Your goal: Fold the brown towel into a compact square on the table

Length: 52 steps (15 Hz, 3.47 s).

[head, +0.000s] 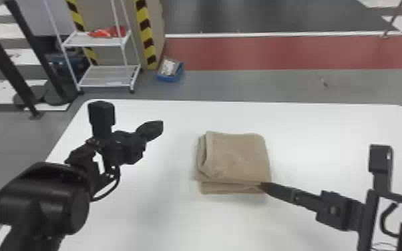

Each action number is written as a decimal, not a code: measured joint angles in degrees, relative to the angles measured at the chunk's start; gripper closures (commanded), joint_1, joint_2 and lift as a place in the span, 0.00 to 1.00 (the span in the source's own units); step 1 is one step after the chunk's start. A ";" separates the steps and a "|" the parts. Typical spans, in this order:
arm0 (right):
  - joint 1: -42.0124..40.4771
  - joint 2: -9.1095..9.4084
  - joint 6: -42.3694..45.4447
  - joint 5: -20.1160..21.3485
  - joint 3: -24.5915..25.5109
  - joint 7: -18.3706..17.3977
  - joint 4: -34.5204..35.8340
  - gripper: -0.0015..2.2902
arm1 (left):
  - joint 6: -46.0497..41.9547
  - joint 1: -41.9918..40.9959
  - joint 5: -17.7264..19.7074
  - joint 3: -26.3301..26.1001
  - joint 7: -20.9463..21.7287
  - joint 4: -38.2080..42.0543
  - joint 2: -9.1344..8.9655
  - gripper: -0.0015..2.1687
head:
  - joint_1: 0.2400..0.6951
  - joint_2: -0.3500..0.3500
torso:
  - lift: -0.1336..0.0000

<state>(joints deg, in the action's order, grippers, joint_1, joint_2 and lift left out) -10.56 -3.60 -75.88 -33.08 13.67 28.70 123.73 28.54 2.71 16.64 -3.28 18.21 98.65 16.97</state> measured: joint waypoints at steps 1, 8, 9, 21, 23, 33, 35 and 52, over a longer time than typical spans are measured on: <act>-1.01 0.06 -0.17 1.82 -1.14 0.02 0.91 0.88 | -0.40 -0.09 0.34 0.28 0.13 -0.12 0.12 0.57 | 1.00 0.65 | 0.07; -2.57 0.35 7.94 8.62 -5.85 -1.50 0.05 0.88 | -1.51 -0.83 1.99 1.14 1.04 -0.22 0.44 0.57 | 1.00 0.66 | 0.07; -1.93 0.35 7.99 9.18 -6.18 -1.60 -0.99 0.88 | -1.59 -0.97 2.00 1.16 1.04 -0.22 0.47 0.57 | 1.00 0.66 | 0.07; 13.84 0.11 8.95 14.60 -6.88 -3.98 -19.38 0.88 | -1.86 -1.66 2.88 1.45 1.75 0.27 0.68 0.57 | 1.00 0.61 | 0.07; 19.55 -0.19 9.54 15.67 -6.53 -4.01 -26.13 0.88 | -1.86 -1.83 3.16 1.70 1.84 0.56 0.81 0.57 | 1.00 0.58 | 0.07; 10.76 -4.07 20.96 7.97 8.48 5.60 -25.02 0.83 | -5.02 1.54 2.49 -2.60 1.18 -6.18 0.30 0.57 | 1.00 0.43 | 0.07; 5.37 -5.68 27.84 5.54 14.42 10.64 -22.69 0.83 | -8.41 3.76 2.50 -5.28 1.65 -10.02 -0.22 0.57 | 1.00 0.30 | 0.07; -9.64 -1.25 34.79 -5.26 33.66 24.97 -11.92 0.83 | -17.84 11.25 1.02 -13.88 6.78 -26.27 -2.96 0.57 | 1.00 0.02 | 0.07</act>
<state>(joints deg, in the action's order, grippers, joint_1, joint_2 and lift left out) -20.20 -4.85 -41.10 -38.34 47.33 53.67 111.81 10.70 13.97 17.66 -17.15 24.99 72.38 14.01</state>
